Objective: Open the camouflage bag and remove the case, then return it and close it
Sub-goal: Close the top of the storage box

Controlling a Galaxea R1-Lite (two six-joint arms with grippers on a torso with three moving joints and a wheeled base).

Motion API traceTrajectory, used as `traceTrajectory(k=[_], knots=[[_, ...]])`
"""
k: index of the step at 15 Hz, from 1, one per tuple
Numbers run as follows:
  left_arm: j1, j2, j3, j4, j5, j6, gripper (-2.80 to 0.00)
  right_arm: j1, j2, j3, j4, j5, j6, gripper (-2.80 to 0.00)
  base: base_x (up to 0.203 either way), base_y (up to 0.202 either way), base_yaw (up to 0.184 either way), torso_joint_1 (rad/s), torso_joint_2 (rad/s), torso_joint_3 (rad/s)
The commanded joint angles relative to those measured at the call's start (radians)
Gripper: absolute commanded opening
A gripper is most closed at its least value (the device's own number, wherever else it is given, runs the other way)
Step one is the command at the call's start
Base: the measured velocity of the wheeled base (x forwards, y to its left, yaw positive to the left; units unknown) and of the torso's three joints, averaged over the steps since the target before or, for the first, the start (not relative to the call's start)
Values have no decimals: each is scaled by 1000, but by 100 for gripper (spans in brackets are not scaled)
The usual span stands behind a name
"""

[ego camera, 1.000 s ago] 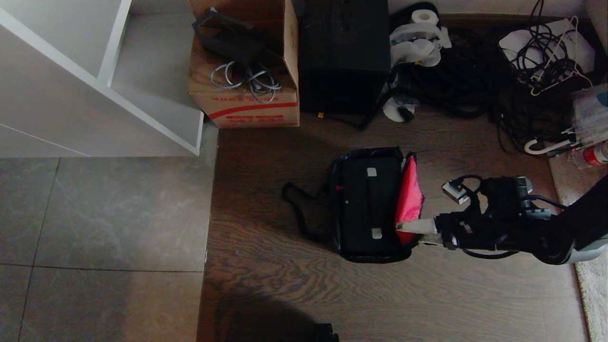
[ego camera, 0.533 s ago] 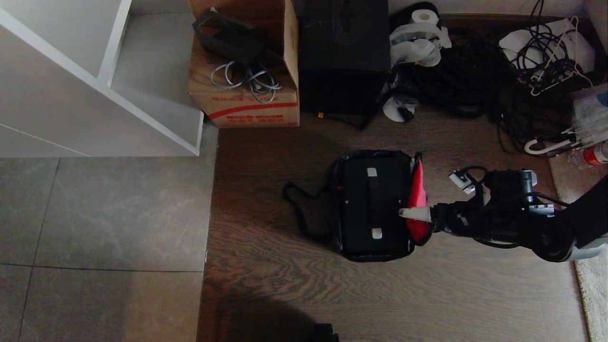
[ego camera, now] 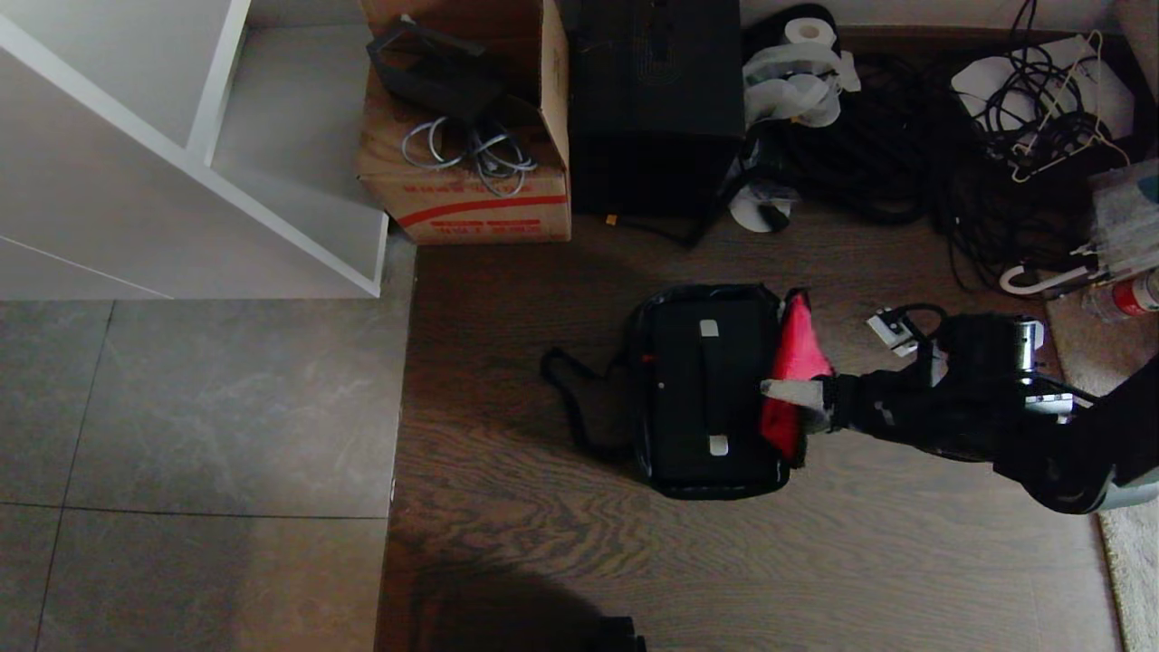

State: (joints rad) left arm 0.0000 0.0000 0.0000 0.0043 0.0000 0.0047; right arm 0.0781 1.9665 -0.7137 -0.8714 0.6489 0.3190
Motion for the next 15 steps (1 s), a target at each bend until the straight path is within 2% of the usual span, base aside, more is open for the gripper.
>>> traceTrajectory(k=[1, 3, 9, 12, 15], knots=[[0, 0, 0, 0, 0, 0, -280, 56, -17, 43, -43, 32, 5, 0, 0, 0, 0, 0, 0, 0], [0, 0, 0, -1, 0, 0, -280, 104, -10, 75, -53, 28, 51, 0, 0, 0, 0, 0, 0, 0], [0, 0, 0, 0, 0, 0, -280, 131, 18, 72, -74, 6, 56, 0, 0, 0, 0, 0, 0, 0], [0, 0, 0, 0, 0, 0, -280, 202, 39, 69, -127, 8, 179, 0, 0, 0, 0, 0, 0, 0], [0, 0, 0, 0, 0, 0, -280, 265, 66, 44, -280, -1, 285, 0, 0, 0, 0, 0, 0, 0]])
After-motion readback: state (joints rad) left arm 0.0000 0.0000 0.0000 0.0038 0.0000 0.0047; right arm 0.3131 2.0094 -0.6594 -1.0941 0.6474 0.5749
